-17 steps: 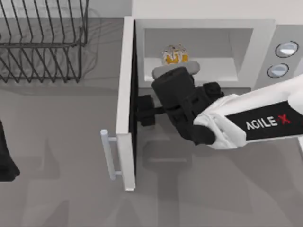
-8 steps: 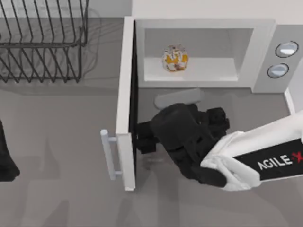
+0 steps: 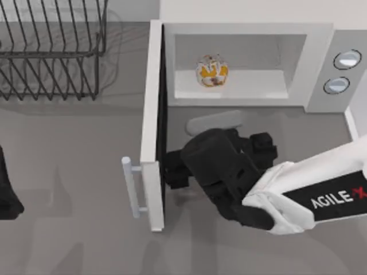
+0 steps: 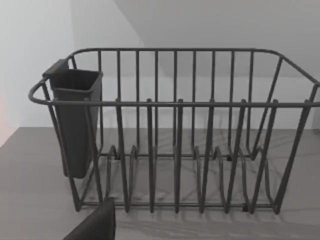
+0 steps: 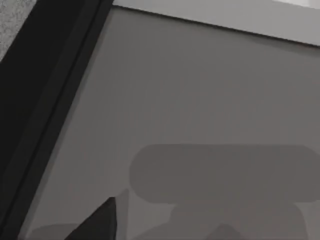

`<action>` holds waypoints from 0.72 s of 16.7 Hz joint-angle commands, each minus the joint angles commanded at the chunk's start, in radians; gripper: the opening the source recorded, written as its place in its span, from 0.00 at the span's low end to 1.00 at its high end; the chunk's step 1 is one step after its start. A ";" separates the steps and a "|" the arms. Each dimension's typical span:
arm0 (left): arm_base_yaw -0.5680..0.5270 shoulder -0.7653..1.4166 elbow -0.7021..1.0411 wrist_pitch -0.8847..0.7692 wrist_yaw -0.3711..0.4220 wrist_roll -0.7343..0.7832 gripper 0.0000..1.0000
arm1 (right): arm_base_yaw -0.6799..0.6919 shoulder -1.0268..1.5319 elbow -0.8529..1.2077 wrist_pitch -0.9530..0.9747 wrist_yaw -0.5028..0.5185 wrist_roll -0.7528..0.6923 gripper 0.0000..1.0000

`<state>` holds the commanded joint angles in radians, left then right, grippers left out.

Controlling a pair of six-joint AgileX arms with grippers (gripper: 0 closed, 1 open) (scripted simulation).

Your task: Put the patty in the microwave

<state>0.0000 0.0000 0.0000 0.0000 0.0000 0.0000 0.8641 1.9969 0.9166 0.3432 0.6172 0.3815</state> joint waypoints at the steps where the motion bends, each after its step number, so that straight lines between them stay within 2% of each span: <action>1: 0.000 0.000 0.000 0.000 0.000 0.000 1.00 | 0.001 -0.012 0.011 0.001 0.001 0.002 1.00; 12: 0.000 0.000 0.000 0.000 0.000 0.000 1.00 | 0.012 -0.065 0.064 -0.226 -0.060 0.037 1.00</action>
<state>0.0000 0.0000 0.0000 0.0000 0.0000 0.0000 0.8758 1.9315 0.9807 0.1177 0.5573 0.4188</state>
